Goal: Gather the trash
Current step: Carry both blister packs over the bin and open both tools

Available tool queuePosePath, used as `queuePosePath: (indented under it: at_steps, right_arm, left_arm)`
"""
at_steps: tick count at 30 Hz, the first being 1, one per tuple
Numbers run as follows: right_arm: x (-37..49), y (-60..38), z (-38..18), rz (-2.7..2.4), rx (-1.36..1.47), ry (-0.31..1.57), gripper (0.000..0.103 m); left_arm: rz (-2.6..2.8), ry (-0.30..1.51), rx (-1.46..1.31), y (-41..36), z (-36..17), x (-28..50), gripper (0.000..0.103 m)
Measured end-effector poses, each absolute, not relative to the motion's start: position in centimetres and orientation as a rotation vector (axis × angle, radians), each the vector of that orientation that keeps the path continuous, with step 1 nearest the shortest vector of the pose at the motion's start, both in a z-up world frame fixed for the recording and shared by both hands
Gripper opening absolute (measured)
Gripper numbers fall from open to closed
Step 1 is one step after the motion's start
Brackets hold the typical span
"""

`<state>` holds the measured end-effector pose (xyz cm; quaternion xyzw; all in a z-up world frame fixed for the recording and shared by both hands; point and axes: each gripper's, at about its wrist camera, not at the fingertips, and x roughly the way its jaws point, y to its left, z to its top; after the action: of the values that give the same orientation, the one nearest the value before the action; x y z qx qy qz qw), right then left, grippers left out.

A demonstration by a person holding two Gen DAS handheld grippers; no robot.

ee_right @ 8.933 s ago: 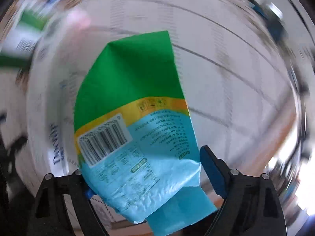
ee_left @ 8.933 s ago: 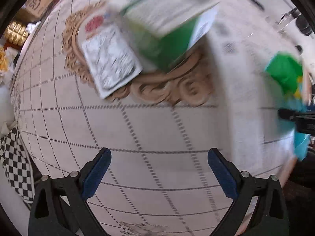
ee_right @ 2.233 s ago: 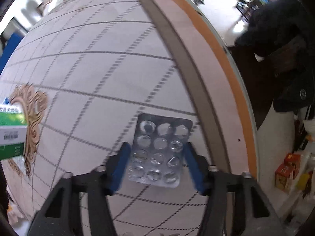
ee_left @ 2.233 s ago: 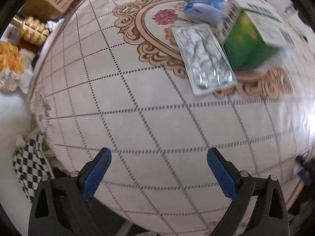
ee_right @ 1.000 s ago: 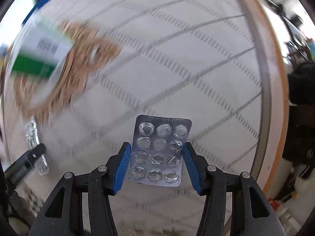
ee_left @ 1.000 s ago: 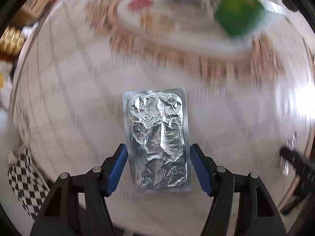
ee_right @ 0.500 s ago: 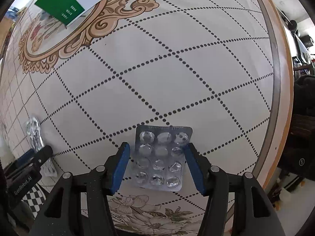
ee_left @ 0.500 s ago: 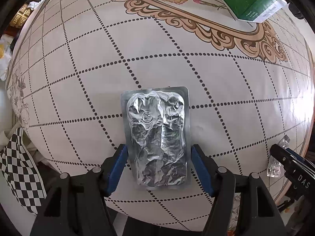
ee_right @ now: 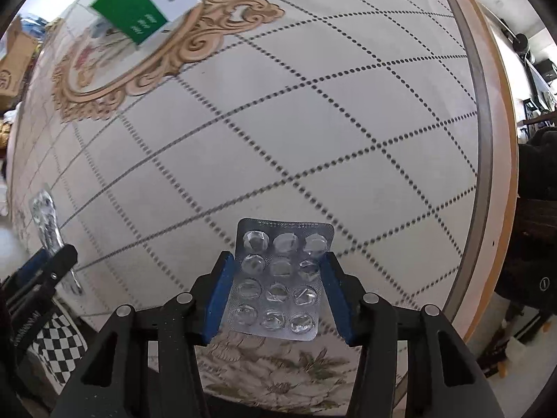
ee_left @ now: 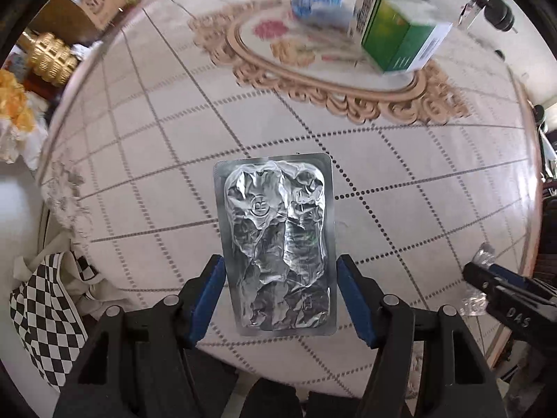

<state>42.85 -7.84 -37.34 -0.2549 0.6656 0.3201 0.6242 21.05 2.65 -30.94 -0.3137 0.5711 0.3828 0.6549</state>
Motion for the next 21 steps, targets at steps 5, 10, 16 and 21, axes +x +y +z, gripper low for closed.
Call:
queuePosePath:
  at_steps: [5,10,16,21]
  right_arm:
    - [39.1,-10.1,-34.3,0.816,-0.526,1.484,0.053]
    - [33.0,-13.2,-31.6,0.882,-0.469,1.449,0.053]
    - [22.9,-17.8,-33.1,0.925,-0.448,1.499,0.053]
    - [16.2,-20.7,-40.8,0.923,-0.521,1.614,0.053]
  left_arm:
    - [0.865,1.199,-0.682,-0.2,-27.2,17.4,0.063]
    - [0.852,1.129,-0.695,-2.3,-25.8,12.2,0.063]
    - [0.815,1.129,-0.765,-6.2,-28.3,3.1,0.063]
    - [0.81,1.245,-0.91,-8.6,-37.1,-3.5,0.063]
